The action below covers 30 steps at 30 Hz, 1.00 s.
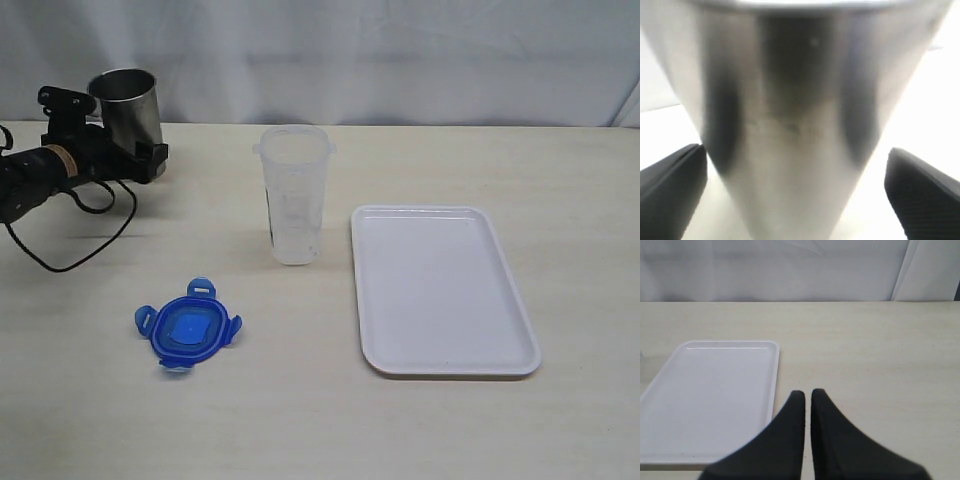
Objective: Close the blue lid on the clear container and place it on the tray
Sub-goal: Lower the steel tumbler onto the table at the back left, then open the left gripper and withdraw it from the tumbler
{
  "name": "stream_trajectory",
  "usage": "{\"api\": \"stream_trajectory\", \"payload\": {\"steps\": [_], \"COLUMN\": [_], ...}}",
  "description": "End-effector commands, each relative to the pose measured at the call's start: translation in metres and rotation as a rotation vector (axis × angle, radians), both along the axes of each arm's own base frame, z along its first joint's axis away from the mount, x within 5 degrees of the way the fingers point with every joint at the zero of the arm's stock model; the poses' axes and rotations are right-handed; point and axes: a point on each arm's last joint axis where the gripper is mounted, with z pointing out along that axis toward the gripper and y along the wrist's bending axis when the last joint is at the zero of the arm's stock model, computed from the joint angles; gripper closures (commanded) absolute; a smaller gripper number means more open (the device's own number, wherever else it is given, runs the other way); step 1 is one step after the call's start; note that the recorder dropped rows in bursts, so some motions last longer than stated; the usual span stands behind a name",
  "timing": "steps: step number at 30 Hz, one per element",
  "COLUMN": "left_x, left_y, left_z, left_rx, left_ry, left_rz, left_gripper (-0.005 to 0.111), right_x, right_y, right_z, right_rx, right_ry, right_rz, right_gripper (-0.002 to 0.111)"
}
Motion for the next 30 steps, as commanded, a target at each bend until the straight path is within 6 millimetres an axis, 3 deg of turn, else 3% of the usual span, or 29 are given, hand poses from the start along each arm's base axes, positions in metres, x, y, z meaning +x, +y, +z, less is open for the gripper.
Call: {"api": "stream_trajectory", "payload": {"steps": [1, 11, 23, 30], "left_x": [-0.003, -0.019, -0.047, -0.067], "left_y": [0.004, 0.003, 0.001, 0.013], "left_z": [0.018, 0.025, 0.012, 0.013], "left_rx": [-0.027, -0.019, -0.032, -0.040], "left_ry": [-0.030, -0.008, 0.061, 0.092], "left_rz": [0.060, 0.051, 0.044, 0.075], "left_gripper": [0.018, 0.018, 0.018, 0.018], "right_x": [0.000, 0.000, 0.000, 0.000], "right_y": [0.000, 0.000, 0.000, 0.000], "right_z": [0.000, 0.000, 0.000, 0.000], "right_rx": [-0.001, -0.001, -0.001, -0.001], "right_ry": [-0.008, -0.008, -0.008, -0.008], "right_rz": [-0.006, -0.006, -0.006, -0.006], "right_gripper": [0.104, 0.104, 0.104, 0.104]}}
